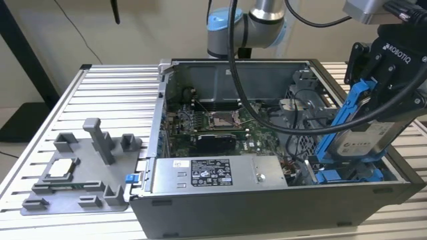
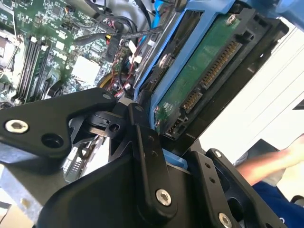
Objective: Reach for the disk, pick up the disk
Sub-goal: 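Pick up the disk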
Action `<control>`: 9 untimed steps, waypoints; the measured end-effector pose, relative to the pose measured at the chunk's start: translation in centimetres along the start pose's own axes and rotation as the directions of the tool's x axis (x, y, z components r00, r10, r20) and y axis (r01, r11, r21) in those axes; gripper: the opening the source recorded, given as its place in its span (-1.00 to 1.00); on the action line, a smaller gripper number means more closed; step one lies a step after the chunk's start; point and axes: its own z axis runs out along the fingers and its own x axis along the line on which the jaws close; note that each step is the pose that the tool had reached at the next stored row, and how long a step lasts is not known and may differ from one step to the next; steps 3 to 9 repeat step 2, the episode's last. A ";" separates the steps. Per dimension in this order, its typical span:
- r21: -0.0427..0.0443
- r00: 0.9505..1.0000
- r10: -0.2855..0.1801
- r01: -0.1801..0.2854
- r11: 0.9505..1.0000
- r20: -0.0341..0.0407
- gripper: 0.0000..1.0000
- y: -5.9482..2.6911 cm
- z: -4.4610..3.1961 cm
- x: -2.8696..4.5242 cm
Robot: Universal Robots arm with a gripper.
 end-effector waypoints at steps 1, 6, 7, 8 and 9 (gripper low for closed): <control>0.000 1.000 0.000 0.000 1.000 0.000 -1.00 0.00 0.00 0.00; 0.000 1.000 0.000 0.000 1.000 0.000 -1.00 0.00 0.00 0.00; 0.000 1.000 0.000 0.000 1.000 0.000 -1.00 0.00 0.00 0.00; 0.000 1.000 0.000 0.000 1.000 0.000 -1.00 0.00 0.00 0.00; 0.000 1.000 0.000 0.000 1.000 0.000 -1.00 0.00 0.00 0.00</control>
